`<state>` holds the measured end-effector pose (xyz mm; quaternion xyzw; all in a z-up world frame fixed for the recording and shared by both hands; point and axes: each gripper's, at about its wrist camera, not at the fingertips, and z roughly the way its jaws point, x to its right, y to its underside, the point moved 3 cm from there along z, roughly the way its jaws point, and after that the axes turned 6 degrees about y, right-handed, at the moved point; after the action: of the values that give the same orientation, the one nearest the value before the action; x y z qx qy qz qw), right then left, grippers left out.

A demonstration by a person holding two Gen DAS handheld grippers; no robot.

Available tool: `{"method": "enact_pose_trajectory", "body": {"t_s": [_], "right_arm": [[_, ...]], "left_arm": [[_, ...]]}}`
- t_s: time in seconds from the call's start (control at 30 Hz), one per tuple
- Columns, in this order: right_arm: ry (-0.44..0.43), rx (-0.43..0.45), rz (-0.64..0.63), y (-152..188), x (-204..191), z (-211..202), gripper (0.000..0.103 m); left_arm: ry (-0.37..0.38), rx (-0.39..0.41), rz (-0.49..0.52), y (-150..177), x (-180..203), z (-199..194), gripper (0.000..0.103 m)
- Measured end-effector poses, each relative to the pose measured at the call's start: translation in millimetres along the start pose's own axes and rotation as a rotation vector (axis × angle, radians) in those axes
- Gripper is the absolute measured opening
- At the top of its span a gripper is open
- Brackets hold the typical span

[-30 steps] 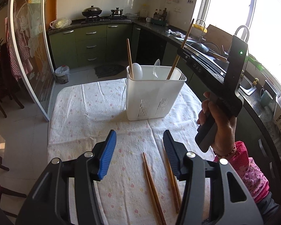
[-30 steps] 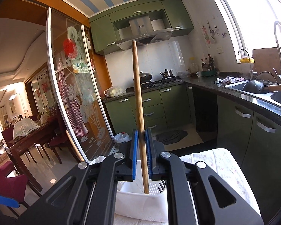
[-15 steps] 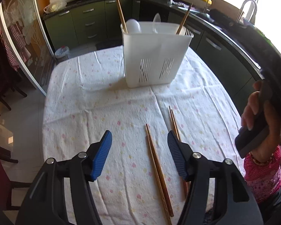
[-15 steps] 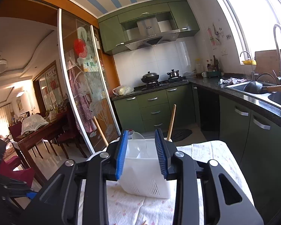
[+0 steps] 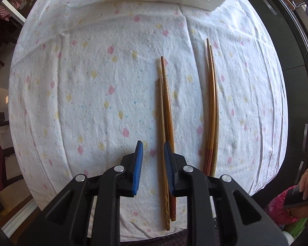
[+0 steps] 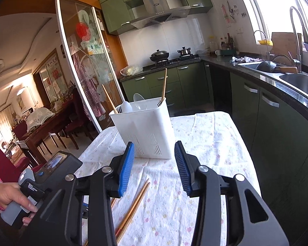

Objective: Organize utensils
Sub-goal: 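Grasp a wooden chopstick with the left gripper while the right gripper grasps another chopstick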

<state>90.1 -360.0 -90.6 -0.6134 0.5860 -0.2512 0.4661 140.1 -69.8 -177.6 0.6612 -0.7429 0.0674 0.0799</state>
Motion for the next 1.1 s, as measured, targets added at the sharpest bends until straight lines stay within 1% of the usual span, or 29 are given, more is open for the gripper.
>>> {"method": "enact_pose_trajectory", "body": {"t_s": [0.27, 0.33, 0.4, 0.47, 0.57, 0.63, 0.67, 0.7, 0.8, 0.87, 0.9, 0.93, 1.0, 1.1], "right_arm": [[-0.015, -0.024, 0.01, -0.1, 4.4, -0.6, 0.043], [-0.013, -0.038, -0.001, 0.5, 1.1, -0.6, 0.047], [-0.007, -0.072, -0.021, -3.4, -8.5, 5.7, 0.048], [0.001, -0.13, -0.055, -0.9, -19.3, 11.7, 0.048], [0.004, -0.243, -0.093, 4.8, -34.2, 24.5, 0.049], [0.004, -0.338, -0.109, 10.5, -41.8, 36.5, 0.05], [0.003, -0.392, -0.114, 14.8, -44.5, 44.2, 0.051], [-0.003, -0.459, -0.116, 20.4, -46.6, 52.8, 0.055], [-0.029, -0.693, -0.096, 39.8, -50.8, 80.0, 0.055], [-0.013, -0.832, -0.088, 54.5, -50.7, 96.9, 0.05], [0.001, -0.887, -0.075, 61.0, -48.5, 104.4, 0.039], [0.02, -0.937, -0.072, 66.3, -47.6, 111.5, 0.031], [0.056, -1.005, -0.067, 74.4, -46.0, 123.9, 0.028], [0.096, -1.062, -0.047, 81.7, -44.3, 138.0, 0.027]], "left_arm": [[-0.043, -0.027, 0.009, 7.3, 2.3, 8.5, 0.021], [-0.055, -0.033, 0.013, 3.6, 9.5, 11.7, 0.021], [-0.066, -0.044, 0.017, 3.3, 12.8, 13.8, 0.021], [-0.08, -0.061, 0.028, 4.6, 19.0, 18.8, 0.021], [-0.089, -0.073, 0.037, 7.2, 27.3, 23.0, 0.019], [-0.102, -0.071, 0.035, 6.8, 26.5, 22.7, 0.007], [-0.091, -0.074, 0.026, 6.5, 24.7, 22.2, 0.007], [-0.084, -0.079, 0.02, 5.3, 21.5, 20.7, 0.007], [-0.085, -0.075, 0.017, 4.9, 13.3, 19.1, 0.006], [-0.085, -0.068, 0.01, 5.3, 5.7, 17.1, 0.006], [-0.08, -0.063, 0.008, 5.5, 2.1, 15.6, 0.006], [-0.072, -0.059, 0.008, 6.3, -0.8, 13.4, 0.006], [-0.055, -0.049, 0.01, 8.0, -3.1, 8.5, 0.006], [-0.035, -0.044, 0.024, 12.3, -2.5, 3.1, 0.006]]}}
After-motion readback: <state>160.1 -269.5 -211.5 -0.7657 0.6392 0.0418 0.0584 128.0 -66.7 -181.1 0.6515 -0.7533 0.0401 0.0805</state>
